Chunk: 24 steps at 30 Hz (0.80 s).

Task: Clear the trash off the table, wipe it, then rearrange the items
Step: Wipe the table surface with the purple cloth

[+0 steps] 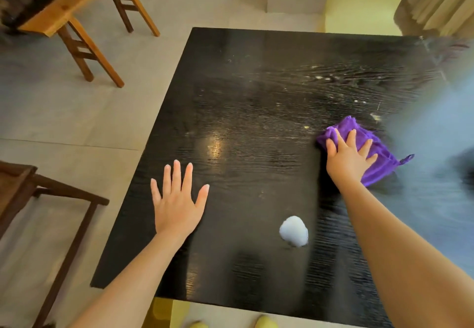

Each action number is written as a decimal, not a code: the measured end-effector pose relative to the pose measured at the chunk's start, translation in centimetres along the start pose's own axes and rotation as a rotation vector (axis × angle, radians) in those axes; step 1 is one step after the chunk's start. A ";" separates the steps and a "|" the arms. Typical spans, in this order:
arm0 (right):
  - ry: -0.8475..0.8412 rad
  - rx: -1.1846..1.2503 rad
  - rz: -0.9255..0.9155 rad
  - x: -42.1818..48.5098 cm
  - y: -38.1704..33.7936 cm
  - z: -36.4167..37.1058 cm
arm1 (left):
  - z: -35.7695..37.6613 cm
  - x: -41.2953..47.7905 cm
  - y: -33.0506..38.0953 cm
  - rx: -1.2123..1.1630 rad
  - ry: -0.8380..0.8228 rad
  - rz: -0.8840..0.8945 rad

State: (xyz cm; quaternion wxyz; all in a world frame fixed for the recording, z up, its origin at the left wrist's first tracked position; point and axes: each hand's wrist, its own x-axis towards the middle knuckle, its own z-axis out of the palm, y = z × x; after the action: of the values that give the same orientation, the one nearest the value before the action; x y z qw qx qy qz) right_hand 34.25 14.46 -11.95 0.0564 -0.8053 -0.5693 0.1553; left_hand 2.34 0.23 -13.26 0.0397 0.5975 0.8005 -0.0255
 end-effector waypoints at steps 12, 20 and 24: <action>0.033 0.049 -0.050 -1.9 -11.0 3.5 | 0.0 0.1 -0.2 -0.010 -0.017 0.019; 0.006 0.089 -0.141 -3.7 -18.7 6.2 | 0.0 0.0 -0.3 -0.084 -0.026 0.047; -0.004 0.107 -0.208 -4.9 -21.6 7.3 | 0.1 0.2 -1.0 -0.074 -0.072 0.107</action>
State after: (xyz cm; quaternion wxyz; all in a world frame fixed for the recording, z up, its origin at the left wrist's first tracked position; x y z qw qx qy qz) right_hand 11.01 16.70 -12.17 0.1139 -0.7374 -0.6410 0.1801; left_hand 1.34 0.14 -13.34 0.0918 0.6363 0.7658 -0.0154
